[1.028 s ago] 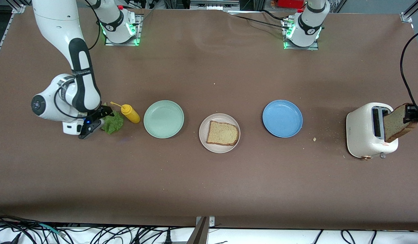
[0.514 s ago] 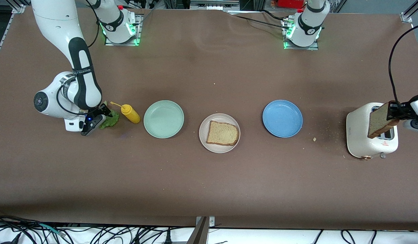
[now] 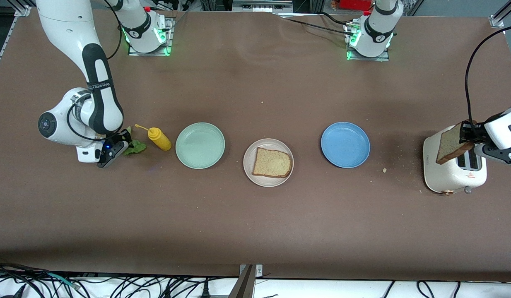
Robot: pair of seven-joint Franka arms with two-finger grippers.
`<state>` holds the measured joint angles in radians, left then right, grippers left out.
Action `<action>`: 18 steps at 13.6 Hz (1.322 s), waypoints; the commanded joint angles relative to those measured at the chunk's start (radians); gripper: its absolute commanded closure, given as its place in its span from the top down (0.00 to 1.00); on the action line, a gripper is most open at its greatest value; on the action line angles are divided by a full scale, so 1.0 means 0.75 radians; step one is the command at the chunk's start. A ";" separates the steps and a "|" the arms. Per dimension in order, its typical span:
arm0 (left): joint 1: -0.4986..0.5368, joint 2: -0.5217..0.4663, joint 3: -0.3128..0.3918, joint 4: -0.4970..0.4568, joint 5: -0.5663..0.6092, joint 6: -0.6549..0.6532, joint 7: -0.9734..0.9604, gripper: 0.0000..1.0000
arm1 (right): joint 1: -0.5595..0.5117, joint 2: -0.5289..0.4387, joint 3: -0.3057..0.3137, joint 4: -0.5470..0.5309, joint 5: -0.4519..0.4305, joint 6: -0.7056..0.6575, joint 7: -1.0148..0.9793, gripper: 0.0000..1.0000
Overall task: Make sandwich in beige plate with both arms
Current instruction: 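Grasp the lettuce leaf with the right gripper and lift it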
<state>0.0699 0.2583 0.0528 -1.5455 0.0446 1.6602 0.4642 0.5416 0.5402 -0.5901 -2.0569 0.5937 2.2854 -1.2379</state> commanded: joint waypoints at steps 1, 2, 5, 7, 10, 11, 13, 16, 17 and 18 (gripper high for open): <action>-0.034 0.014 0.011 0.040 -0.023 -0.042 0.011 0.00 | -0.047 -0.033 -0.005 0.130 -0.104 -0.146 0.028 0.00; -0.034 0.014 0.011 0.040 -0.023 -0.042 0.011 0.00 | -0.053 -0.033 -0.013 0.175 -0.131 -0.195 0.045 0.00; -0.034 0.014 0.011 0.040 -0.023 -0.044 0.011 0.00 | -0.082 -0.033 -0.023 0.341 -0.221 -0.371 0.106 0.00; -0.034 0.014 0.011 0.040 -0.023 -0.044 0.013 0.00 | -0.098 -0.033 -0.027 0.468 -0.258 -0.523 0.177 0.00; -0.036 0.014 0.011 0.040 -0.025 -0.046 0.011 0.00 | -0.100 -0.045 -0.025 0.639 -0.248 -0.766 0.361 0.00; -0.036 0.014 0.009 0.040 -0.025 -0.046 0.011 0.00 | -0.100 -0.047 -0.017 0.695 -0.242 -0.825 0.451 0.00; -0.042 0.014 0.011 0.040 -0.025 -0.046 0.011 0.00 | -0.098 -0.068 0.052 0.752 -0.211 -0.883 0.607 0.00; -0.044 0.014 0.011 0.040 -0.025 -0.046 0.011 0.00 | -0.092 -0.109 0.185 0.750 -0.154 -0.885 0.868 0.00; -0.044 0.014 0.011 0.040 -0.025 -0.046 0.011 0.00 | -0.092 -0.115 0.236 0.748 -0.143 -0.877 0.952 0.00; -0.044 0.014 0.011 0.040 -0.025 -0.046 0.011 0.00 | -0.090 -0.115 0.285 0.750 -0.111 -0.867 1.050 0.00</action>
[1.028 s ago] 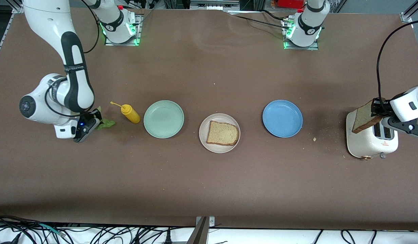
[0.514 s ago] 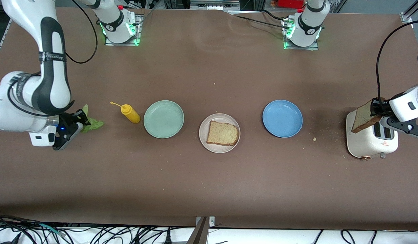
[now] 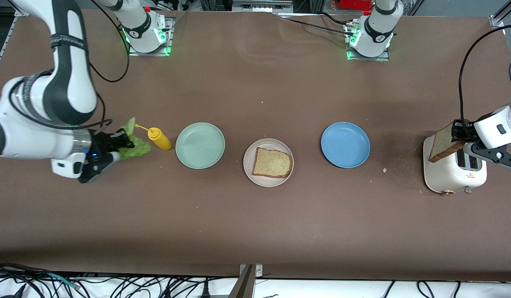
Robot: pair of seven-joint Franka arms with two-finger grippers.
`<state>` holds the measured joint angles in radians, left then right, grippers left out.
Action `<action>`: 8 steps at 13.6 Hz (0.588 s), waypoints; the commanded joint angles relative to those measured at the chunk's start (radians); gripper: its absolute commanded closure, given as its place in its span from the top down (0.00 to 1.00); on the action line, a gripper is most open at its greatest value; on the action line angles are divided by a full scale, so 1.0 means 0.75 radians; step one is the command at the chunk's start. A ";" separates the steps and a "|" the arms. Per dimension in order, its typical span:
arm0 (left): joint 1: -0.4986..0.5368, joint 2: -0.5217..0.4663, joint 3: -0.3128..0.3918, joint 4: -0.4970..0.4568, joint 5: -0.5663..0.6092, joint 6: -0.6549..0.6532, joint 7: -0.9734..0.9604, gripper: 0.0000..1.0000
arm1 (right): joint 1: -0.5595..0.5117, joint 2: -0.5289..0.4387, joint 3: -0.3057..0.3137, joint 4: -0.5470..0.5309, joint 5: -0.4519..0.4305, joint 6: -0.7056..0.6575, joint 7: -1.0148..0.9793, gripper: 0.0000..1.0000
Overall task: Make sandwich in beige plate with both arms
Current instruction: 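Carry the lettuce onto the toast on the beige plate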
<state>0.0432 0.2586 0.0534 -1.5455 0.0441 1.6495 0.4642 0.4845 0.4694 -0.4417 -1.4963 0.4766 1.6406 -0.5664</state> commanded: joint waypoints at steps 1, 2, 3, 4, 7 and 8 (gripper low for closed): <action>-0.008 0.013 0.011 0.040 -0.024 -0.031 0.009 0.00 | -0.012 -0.018 0.124 0.003 0.084 0.001 0.249 0.00; -0.008 0.013 0.011 0.040 -0.024 -0.031 0.011 0.00 | -0.008 -0.014 0.167 0.005 0.129 0.031 0.341 0.00; -0.008 0.013 0.011 0.040 -0.024 -0.031 0.011 0.00 | 0.000 -0.010 0.196 0.005 0.168 0.076 0.425 0.00; -0.008 0.013 0.011 0.040 -0.024 -0.031 0.011 0.00 | 0.035 0.006 0.208 0.005 0.199 0.119 0.503 0.00; -0.008 0.013 0.011 0.040 -0.032 -0.031 0.009 0.00 | 0.115 0.106 0.280 0.007 0.401 0.340 0.638 0.00; -0.010 0.013 0.011 0.040 -0.032 -0.031 0.011 0.00 | 0.147 0.135 0.286 0.007 0.426 0.415 0.691 0.00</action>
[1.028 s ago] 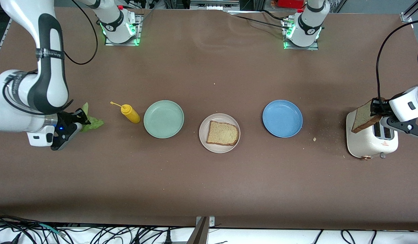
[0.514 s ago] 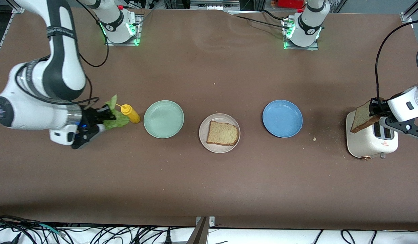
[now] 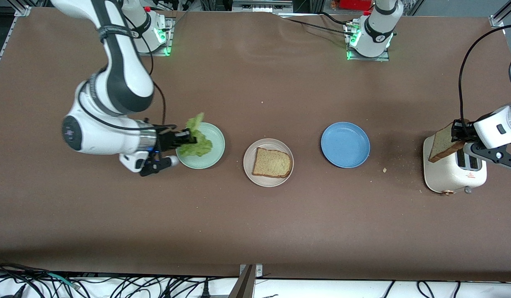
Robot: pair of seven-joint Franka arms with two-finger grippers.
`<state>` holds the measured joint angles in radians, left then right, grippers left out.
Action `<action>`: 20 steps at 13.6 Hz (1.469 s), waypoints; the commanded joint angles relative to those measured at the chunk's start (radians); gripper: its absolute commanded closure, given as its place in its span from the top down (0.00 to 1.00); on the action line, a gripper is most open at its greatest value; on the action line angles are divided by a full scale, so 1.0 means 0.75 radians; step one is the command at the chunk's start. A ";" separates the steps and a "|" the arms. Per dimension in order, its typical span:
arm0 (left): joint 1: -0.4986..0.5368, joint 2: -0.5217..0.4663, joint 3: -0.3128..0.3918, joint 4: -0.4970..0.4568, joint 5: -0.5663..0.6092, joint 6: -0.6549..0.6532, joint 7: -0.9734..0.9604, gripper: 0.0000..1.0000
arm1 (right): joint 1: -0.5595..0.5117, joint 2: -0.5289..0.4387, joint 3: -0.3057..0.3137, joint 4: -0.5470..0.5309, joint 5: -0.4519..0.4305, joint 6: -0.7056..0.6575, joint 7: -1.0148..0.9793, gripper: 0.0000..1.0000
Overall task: Make sandwich in beige plate with both arms
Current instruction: 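Carry the lettuce onto the toast on the beige plate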
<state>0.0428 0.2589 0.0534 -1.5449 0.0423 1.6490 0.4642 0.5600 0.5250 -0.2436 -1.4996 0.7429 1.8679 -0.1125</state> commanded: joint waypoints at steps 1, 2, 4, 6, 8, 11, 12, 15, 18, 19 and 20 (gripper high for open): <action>-0.010 0.013 0.011 0.039 -0.030 -0.031 0.011 0.00 | 0.069 0.091 0.042 0.011 0.079 0.200 0.127 0.00; -0.010 0.013 0.011 0.039 -0.030 -0.031 0.009 0.00 | 0.075 0.122 0.089 0.011 0.087 0.292 0.158 0.00; -0.010 0.013 0.011 0.039 -0.030 -0.031 0.011 0.00 | 0.082 0.175 0.181 0.011 0.096 0.472 0.284 0.00; -0.010 0.013 0.011 0.039 -0.030 -0.031 0.009 0.00 | 0.088 0.236 0.295 0.011 0.140 0.703 0.415 0.00; -0.022 0.013 0.011 0.039 -0.030 -0.031 0.009 0.00 | 0.088 0.304 0.374 0.011 0.149 0.873 0.475 0.00; -0.026 0.015 0.011 0.039 -0.030 -0.031 0.007 0.00 | 0.086 0.386 0.455 0.038 0.149 1.001 0.561 0.00; -0.026 0.015 0.011 0.039 -0.030 -0.031 0.005 0.00 | 0.086 0.420 0.470 0.064 0.147 1.017 0.581 0.00; -0.026 0.015 0.009 0.039 -0.032 -0.031 0.005 0.00 | 0.098 0.472 0.478 0.124 0.143 1.036 0.592 0.00; -0.026 0.017 0.009 0.039 -0.032 -0.031 0.005 0.00 | 0.082 0.478 0.474 0.128 0.136 1.036 0.569 0.66; -0.026 0.017 0.011 0.039 -0.044 -0.031 0.001 0.00 | 0.082 0.474 0.472 0.132 0.134 1.036 0.569 1.00; -0.026 0.017 0.011 0.039 -0.058 -0.031 -0.003 0.00 | 0.082 0.472 0.472 0.142 0.134 1.038 0.567 1.00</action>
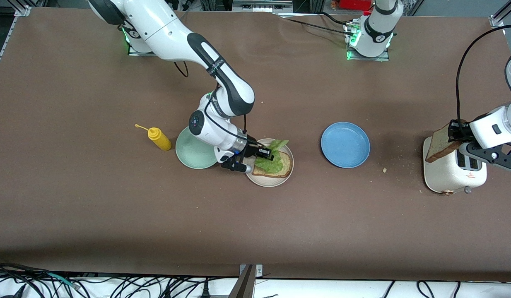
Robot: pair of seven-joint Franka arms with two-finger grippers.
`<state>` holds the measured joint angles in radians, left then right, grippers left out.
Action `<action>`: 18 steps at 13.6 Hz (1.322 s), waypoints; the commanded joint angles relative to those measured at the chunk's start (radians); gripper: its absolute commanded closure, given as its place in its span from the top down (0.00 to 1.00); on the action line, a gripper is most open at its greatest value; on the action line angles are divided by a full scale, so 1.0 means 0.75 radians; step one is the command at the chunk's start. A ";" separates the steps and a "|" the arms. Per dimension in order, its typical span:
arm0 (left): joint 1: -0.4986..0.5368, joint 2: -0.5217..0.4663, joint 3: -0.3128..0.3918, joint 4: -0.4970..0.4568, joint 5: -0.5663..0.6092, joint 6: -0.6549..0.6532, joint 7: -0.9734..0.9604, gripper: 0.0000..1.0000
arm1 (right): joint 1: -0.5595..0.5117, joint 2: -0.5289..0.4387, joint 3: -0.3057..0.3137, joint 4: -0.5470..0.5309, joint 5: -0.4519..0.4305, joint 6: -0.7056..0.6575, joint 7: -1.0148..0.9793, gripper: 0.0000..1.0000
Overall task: Make sandwich in beige plate with both arms
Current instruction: 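Release the lettuce and withdraw the right gripper while the left gripper lifts toast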
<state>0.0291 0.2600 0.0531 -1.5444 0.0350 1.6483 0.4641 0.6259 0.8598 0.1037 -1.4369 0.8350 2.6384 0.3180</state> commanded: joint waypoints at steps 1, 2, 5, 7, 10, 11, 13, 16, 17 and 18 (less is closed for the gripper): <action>-0.008 0.015 0.011 0.036 -0.049 -0.030 -0.003 0.00 | -0.006 0.030 0.009 0.083 0.012 0.010 -0.001 1.00; -0.008 0.015 0.011 0.038 -0.049 -0.030 -0.003 0.00 | -0.006 0.030 0.009 0.087 0.012 0.010 0.001 1.00; -0.008 0.015 0.011 0.038 -0.049 -0.030 -0.003 0.00 | 0.000 -0.005 0.007 0.081 -0.019 -0.002 -0.003 1.00; -0.008 0.015 0.011 0.036 -0.049 -0.030 -0.005 0.00 | -0.004 -0.078 -0.030 0.008 -0.119 -0.033 -0.003 1.00; -0.014 0.015 0.009 0.038 -0.071 -0.030 -0.024 0.00 | -0.027 -0.230 -0.087 -0.127 -0.252 -0.157 -0.007 1.00; -0.026 0.015 0.011 0.038 -0.077 -0.030 -0.024 0.00 | -0.047 -0.281 -0.113 -0.133 -0.323 -0.263 -0.007 1.00; -0.051 0.017 0.009 0.036 -0.079 -0.030 -0.072 0.00 | -0.090 -0.379 -0.160 -0.134 -0.466 -0.504 -0.007 1.00; -0.092 0.034 0.009 0.034 -0.163 -0.036 -0.146 0.00 | -0.167 -0.536 -0.193 -0.131 -0.718 -0.844 -0.003 1.00; -0.098 0.044 0.009 0.036 -0.216 -0.048 -0.167 0.00 | -0.208 -0.579 -0.193 -0.131 -0.777 -0.936 -0.007 1.00; -0.098 0.056 0.011 0.036 -0.291 -0.052 -0.197 0.00 | -0.239 -0.622 -0.195 -0.131 -0.845 -1.014 -0.007 1.00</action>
<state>-0.0383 0.2757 0.0518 -1.5444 -0.1065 1.6368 0.3528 0.4850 0.4810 -0.0502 -1.4775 0.2821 1.9601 0.3150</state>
